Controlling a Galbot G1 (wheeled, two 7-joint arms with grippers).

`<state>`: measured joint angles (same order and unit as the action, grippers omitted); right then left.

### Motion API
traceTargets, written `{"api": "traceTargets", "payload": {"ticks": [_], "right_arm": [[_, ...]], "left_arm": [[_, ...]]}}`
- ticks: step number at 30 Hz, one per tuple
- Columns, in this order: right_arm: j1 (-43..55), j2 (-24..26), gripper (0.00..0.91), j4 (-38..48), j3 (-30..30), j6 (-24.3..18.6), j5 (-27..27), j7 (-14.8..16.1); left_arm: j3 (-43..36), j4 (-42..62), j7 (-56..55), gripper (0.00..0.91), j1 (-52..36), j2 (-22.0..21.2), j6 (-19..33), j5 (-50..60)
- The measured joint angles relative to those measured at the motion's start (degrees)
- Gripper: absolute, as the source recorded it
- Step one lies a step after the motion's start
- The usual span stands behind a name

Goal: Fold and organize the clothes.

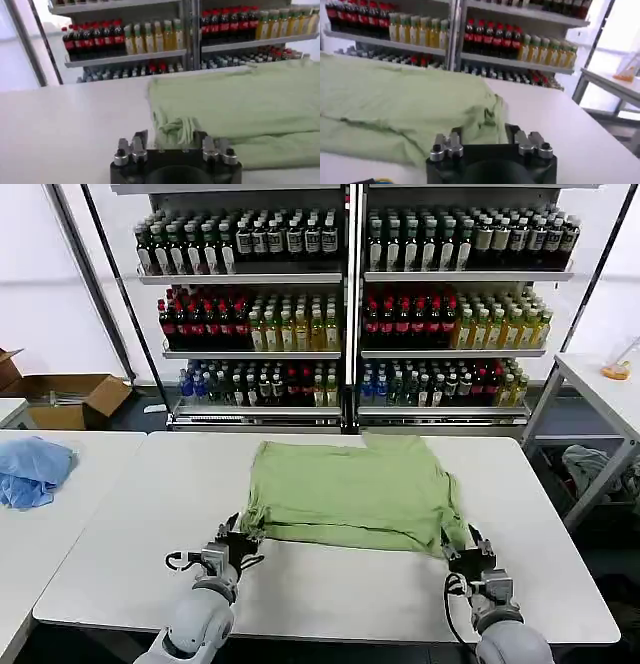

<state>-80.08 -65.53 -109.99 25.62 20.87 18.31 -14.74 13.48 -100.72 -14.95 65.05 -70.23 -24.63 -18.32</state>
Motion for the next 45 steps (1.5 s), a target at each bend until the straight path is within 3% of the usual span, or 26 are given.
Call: {"api": "traceTargets", "payload": {"ticks": [1,2,3,4,5,6,9,25,45], "right_arm": [[-0.1,-0.1,0.826,0.2,0.0,0.0,0.3,-0.1],[-0.2,-0.3,0.514,0.4,0.0,0.0,0.7,-0.3],[-0.2,-0.5,0.322,0.6,0.0,-0.1,1.1,-0.5],[-0.2,-0.5,0.171,0.7,0.0,-0.1,1.4,-0.6],[-0.2,-0.6,0.0,0.9,0.0,-0.2,1.9,-0.6],[-0.1,-0.6,0.0,1.1,0.0,-0.4,2.3,-0.6],[0.1,-0.6,0.0,1.5,-0.2,-0.5,3.4,-0.6],[-1.0,-0.4,0.0,1.2,-0.7,-0.4,6.2,-0.2],[-12.9,0.3,0.0,-10.1,1.8,-0.7,2.8,0.4]], "left_arm": [[0.0,0.2,0.0,0.907,-0.1,-0.1,0.0,0.0],[0.1,0.5,-0.1,0.907,-0.2,-0.1,0.0,-0.1],[0.1,0.7,-0.2,0.877,-0.4,-0.2,-0.1,-0.2],[0.1,1.0,-0.2,0.715,-0.6,-0.3,-0.2,-0.3],[0.1,1.3,-0.2,0.222,-0.7,-0.3,-0.3,-0.4],[0.0,1.5,-0.2,0.091,-0.8,-0.3,-0.4,-0.5],[-0.1,2.0,-0.2,0.04,-1.0,-0.2,-0.3,-0.8],[-0.3,1.4,1.4,0.03,0.3,0.6,-0.2,-1.6],[2.4,-9.9,2.1,0.02,10.7,5.3,-1.5,-4.6]]}}
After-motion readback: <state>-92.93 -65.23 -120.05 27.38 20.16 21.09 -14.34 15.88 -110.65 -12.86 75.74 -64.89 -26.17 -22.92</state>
